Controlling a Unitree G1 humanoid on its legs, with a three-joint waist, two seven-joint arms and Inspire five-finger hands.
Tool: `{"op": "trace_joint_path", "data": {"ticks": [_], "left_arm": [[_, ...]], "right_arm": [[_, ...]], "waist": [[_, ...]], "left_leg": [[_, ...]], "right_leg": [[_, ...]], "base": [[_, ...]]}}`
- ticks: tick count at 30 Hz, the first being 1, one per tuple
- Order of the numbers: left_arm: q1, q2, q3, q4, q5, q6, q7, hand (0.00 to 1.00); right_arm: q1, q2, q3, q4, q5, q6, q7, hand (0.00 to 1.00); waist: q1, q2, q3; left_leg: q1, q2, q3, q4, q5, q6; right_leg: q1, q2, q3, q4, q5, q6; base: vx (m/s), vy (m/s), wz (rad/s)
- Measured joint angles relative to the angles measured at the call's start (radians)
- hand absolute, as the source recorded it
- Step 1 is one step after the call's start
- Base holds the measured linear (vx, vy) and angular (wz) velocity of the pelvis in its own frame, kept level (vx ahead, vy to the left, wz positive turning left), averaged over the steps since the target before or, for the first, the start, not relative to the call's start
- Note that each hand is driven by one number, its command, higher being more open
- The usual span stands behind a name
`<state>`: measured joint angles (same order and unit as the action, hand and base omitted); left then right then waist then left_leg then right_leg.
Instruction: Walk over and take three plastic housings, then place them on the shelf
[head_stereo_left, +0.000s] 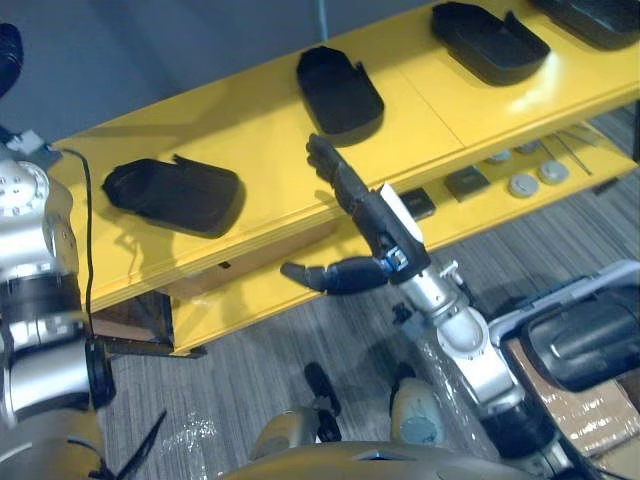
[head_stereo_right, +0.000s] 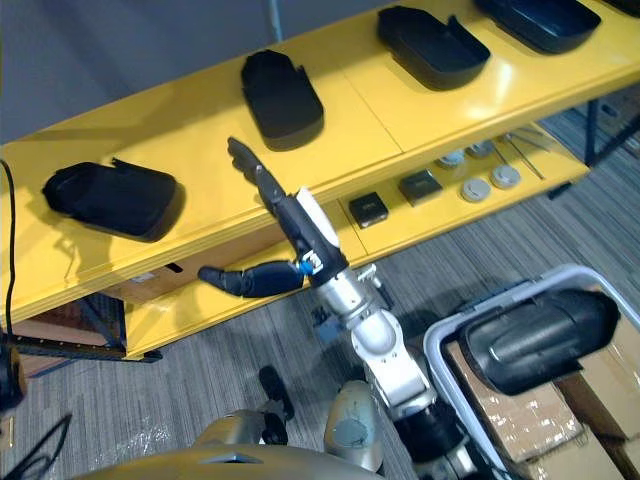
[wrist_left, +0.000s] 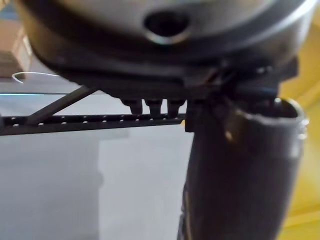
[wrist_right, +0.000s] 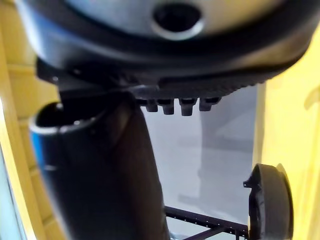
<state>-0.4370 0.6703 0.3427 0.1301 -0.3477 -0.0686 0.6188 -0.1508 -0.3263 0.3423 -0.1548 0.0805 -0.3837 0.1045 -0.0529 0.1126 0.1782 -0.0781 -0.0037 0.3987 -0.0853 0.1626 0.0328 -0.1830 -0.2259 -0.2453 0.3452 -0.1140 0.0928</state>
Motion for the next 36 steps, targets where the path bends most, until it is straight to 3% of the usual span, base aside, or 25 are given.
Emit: {"op": "trace_joint_path", "data": {"ticks": [1, 3, 9, 11, 12, 13, 15, 17, 18, 19, 20, 21, 23, 27, 32, 36], "left_arm": [[0.052, -0.028, 0.008, -0.053, -0.001, -0.005, -0.014, 1.0], [0.271, -0.164, 0.04, -0.237, -0.004, -0.028, -0.086, 1.0], [0.65, -0.408, 0.045, -0.432, -0.06, -0.034, -0.288, 1.0], [0.718, -0.437, 0.045, -0.474, -0.097, -0.049, -0.367, 1.0], [0.74, -0.449, 0.044, -0.499, -0.125, -0.07, -0.423, 1.0], [0.754, -0.458, 0.043, -0.525, -0.131, -0.096, -0.479, 1.0], [0.764, -0.465, 0.032, -0.551, -0.131, -0.137, -0.549, 1.0], [0.764, -0.465, 0.012, -0.572, -0.155, -0.15, -0.603, 1.0], [0.765, -0.465, -0.005, -0.575, -0.166, -0.158, -0.644, 1.0], [0.767, -0.463, -0.012, -0.58, -0.168, -0.162, -0.656, 1.0], [0.789, -0.47, -0.02, -0.59, -0.171, -0.172, -0.688, 1.0], [0.796, -0.463, -0.03, -0.59, -0.177, -0.173, -0.704, 1.0], [0.809, -0.465, -0.056, -0.587, -0.2, -0.172, -0.716, 1.0], [0.848, -0.464, -0.057, -0.587, -0.207, -0.173, -0.733, 1.0], [0.868, -0.464, -0.078, -0.586, -0.239, -0.173, -0.757, 1.0], [0.876, -0.468, -0.116, -0.573, -0.239, -0.179, -0.765, 1.0]], "right_arm": [[-0.013, -0.003, -0.006, 0.018, -0.002, 0.0, -0.007, 1.0], [-0.072, -0.035, -0.037, 0.071, -0.049, 0.003, -0.016, 1.0], [-0.22, -0.117, -0.079, 0.161, -0.169, 0.012, -0.045, 1.0], [-0.264, -0.133, -0.074, 0.166, -0.239, 0.033, -0.059, 1.0], [-0.29, -0.144, -0.069, 0.175, -0.271, 0.037, -0.069, 1.0], [-0.31, -0.146, -0.066, 0.19, -0.294, 0.045, -0.076, 1.0], [-0.319, -0.152, -0.054, 0.208, -0.312, 0.056, -0.08, 1.0], [-0.329, -0.177, -0.028, 0.225, -0.316, 0.056, -0.081, 1.0], [-0.347, -0.198, -0.01, 0.249, -0.353, 0.056, -0.084, 1.0], [-0.361, -0.204, 0.001, 0.268, -0.36, 0.056, -0.088, 1.0], [-0.383, -0.221, 0.028, 0.3, -0.389, 0.06, -0.093, 1.0], [-0.386, -0.232, 0.045, 0.313, -0.413, 0.071, -0.102, 1.0], [-0.389, -0.275, 0.073, 0.32, -0.456, 0.073, -0.102, 1.0], [-0.436, -0.311, 0.113, 0.38, -0.488, 0.075, -0.108, 1.0], [-0.491, -0.363, 0.121, 0.45, -0.507, 0.107, -0.141, 1.0], [-0.492, -0.374, 0.099, 0.505, -0.531, 0.152, -0.324, 1.0]], "waist": [[0.014, 0.0, -0.013], [0.064, -0.003, -0.039], [0.189, -0.028, -0.034], [0.223, -0.047, -0.031], [0.236, -0.076, -0.019], [0.246, -0.1, -0.004], [0.265, -0.107, 0.0], [0.266, -0.12, 0.002], [0.264, -0.147, 0.013], [0.261, -0.162, 0.024], [0.276, -0.133, 0.034], [0.287, -0.135, 0.043], [0.296, -0.145, 0.043], [0.301, -0.154, 0.046], [0.302, -0.156, 0.046], [0.296, -0.155, 0.047]], "left_leg": [[0.001, -0.001, -0.011, 0.0, 0.0, 0.0], [0.01, -0.003, -0.059, 0.001, 0.002, 0.001], [0.015, -0.008, -0.169, 0.0, 0.012, -0.015], [0.001, -0.01, -0.197, -0.002, 0.01, -0.016], [-0.021, -0.017, -0.203, 0.036, -0.005, -0.031], [-0.084, -0.016, -0.23, 0.191, -0.043, 0.011], [-0.108, -0.012, -0.256, 0.244, -0.105, 0.012], [-0.097, -0.029, -0.256, 0.183, -0.107, 0.009], [-0.076, -0.049, -0.241, 0.148, -0.132, -0.024], [-0.098, -0.059, -0.235, 0.226, -0.145, 0.003], [-0.107, -0.021, -0.292, 0.377, -0.225, 0.022], [-0.104, -0.028, -0.3, 0.368, -0.249, 0.003], [-0.099, -0.041, -0.301, 0.313, -0.234, -0.007], [-0.058, -0.062, -0.301, 0.24, -0.191, 0.004], [-0.033, -0.063, -0.329, 0.178, -0.147, 0.0], [-0.002, -0.047, -0.344, 0.126, -0.116, -0.01]], "right_leg": [[0.009, -0.001, -0.011, -0.006, 0.0, 0.0], [0.058, -0.004, -0.062, -0.029, 0.001, 0.002], [0.133, -0.006, -0.172, -0.05, -0.011, -0.013], [0.136, -0.006, -0.201, -0.05, -0.015, -0.012], [0.134, -0.026, -0.217, -0.054, -0.016, -0.013], [0.135, -0.037, -0.231, -0.045, -0.016, -0.012], [0.138, -0.035, -0.232, -0.028, -0.014, -0.011], [0.135, -0.031, -0.22, -0.056, -0.011, -0.013], [0.132, -0.052, -0.214, -0.087, -0.012, -0.014], [0.129, -0.072, -0.219, -0.086, -0.009, -0.009], [0.133, -0.059, -0.215, -0.063, -0.001, -0.001], [0.133, -0.052, -0.198, -0.066, 0.009, 0.002], [0.129, -0.053, -0.194, -0.113, 0.016, 0.001], [0.164, -0.052, -0.191, -0.122, 0.024, 0.007], [0.17, -0.049, -0.222, -0.109, 0.052, 0.012], [0.169, -0.036, -0.231, -0.078, 0.038, -0.009]], "base": [[0.12, -0.048, 0.6], [0.08, -0.035, 0.58], [-0.01, -0.031, 0.55], [-0.04, -0.028, 0.51], [-0.05, 0.009, 0.47], [-0.06, 0.018, 0.41], [-0.04, 0.034, 0.18], [-0.02, 0.07, 0.25], [-0.04, 0.109, 0.27], [-0.05, 0.128, -0.03], [-0.05, 0.153, -0.17], [-0.03, 0.101, -0.22], [-0.01, 0.082, 0.01], [0.04, 0.016, 0.05], [0.07, -0.066, 0.17], [0.05, -0.116, 0.07]]}}
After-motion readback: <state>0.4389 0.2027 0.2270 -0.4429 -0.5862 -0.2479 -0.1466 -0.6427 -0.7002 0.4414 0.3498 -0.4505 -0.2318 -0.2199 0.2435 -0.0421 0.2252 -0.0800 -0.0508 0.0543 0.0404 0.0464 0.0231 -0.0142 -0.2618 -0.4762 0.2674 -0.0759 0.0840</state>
